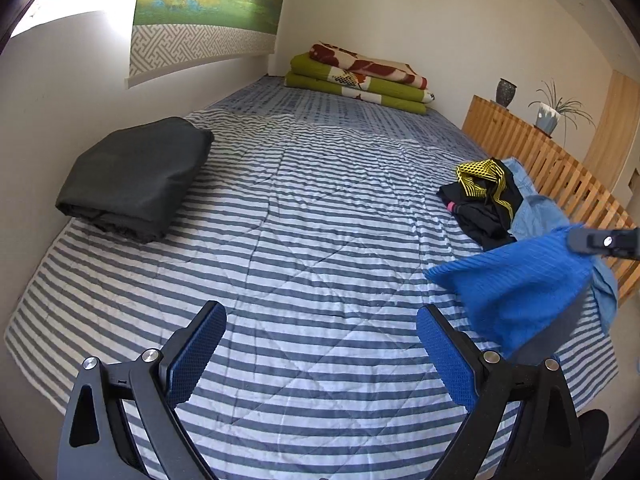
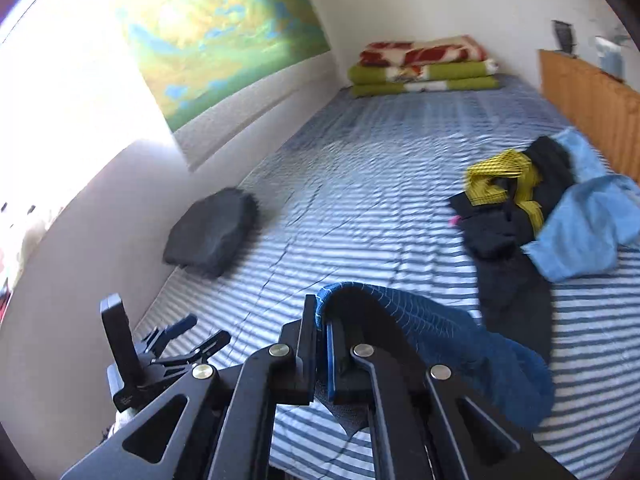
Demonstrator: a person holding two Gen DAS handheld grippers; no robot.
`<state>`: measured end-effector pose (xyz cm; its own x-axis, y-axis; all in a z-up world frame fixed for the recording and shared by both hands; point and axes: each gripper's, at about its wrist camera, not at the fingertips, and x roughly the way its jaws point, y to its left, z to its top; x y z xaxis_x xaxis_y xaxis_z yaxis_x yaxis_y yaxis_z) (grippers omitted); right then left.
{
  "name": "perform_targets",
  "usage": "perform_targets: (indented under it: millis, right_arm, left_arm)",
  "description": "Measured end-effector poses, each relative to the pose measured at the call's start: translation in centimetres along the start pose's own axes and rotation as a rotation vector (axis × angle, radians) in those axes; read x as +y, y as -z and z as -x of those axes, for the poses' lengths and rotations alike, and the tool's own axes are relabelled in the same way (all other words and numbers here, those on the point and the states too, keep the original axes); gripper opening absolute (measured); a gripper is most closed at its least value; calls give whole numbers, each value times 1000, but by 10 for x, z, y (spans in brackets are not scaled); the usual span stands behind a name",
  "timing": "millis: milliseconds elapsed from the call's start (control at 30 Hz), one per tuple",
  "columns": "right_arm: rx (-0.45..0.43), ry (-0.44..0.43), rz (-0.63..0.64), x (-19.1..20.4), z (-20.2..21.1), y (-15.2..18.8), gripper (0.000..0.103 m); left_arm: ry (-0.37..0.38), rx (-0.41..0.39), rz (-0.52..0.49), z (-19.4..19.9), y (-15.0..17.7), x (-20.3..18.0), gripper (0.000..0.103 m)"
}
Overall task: Fold small clothes
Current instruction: 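Reach the right tool to the blue pinstriped shorts and grasp the waistband, then lift the shorts with the right tool and drag them onto open bed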
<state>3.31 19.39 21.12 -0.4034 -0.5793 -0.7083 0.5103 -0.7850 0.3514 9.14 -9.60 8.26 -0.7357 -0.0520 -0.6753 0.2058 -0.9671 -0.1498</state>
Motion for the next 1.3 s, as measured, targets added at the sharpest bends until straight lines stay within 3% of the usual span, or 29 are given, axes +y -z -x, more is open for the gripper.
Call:
perform_targets:
  millis: [67,167,333,533,633,767,933,967,1000,1033,1067,1200,1300]
  right_arm:
    - [99,34,-38,-2,-28,8,13]
    - [130,-1,-99,-25,-28,38,20]
    - [136,166,-101,-63,-2,112,26]
    - [260,300,-66,-104,-27,187,29]
    - [277,313,-1,-99,-43,202,31]
    - [272,319,138,-78,-58,210,49]
    - [306,373,227,-74,-82,211,51]
    - [308,359,216,-77,-81,209,50]
    - [310,346,203,-80,-79,206,39]
    - [310,338,192,-83,-75,203,16]
    - [303,344,180,-88,-71,200,5]
    - [202,354,92,-114,-36,188,2]
    - [119,295,-46,-142,0,177,2]
  left_arm:
    - [0,5,-23,10,1,2,98]
    - [5,41,-79,9,10,-8,98]
    - [40,183,-169,-30,44,-35,98]
    - [90,310,-162,-77,77,-55,98]
    - [72,311,-204,-87,84,-68,98]
    - [71,329,-192,-105,78,-78,96]
    - [68,349,-180,-123,62,-90,77]
    - [74,350,-176,-124,58,-92,76]
    - [77,342,-173,-123,54,-94,76]
    - [81,333,-171,-122,50,-96,76]
    - [86,327,-173,-121,47,-97,76]
    - [113,319,-180,-113,44,-97,76]
    - [133,329,-211,-107,54,-98,78]
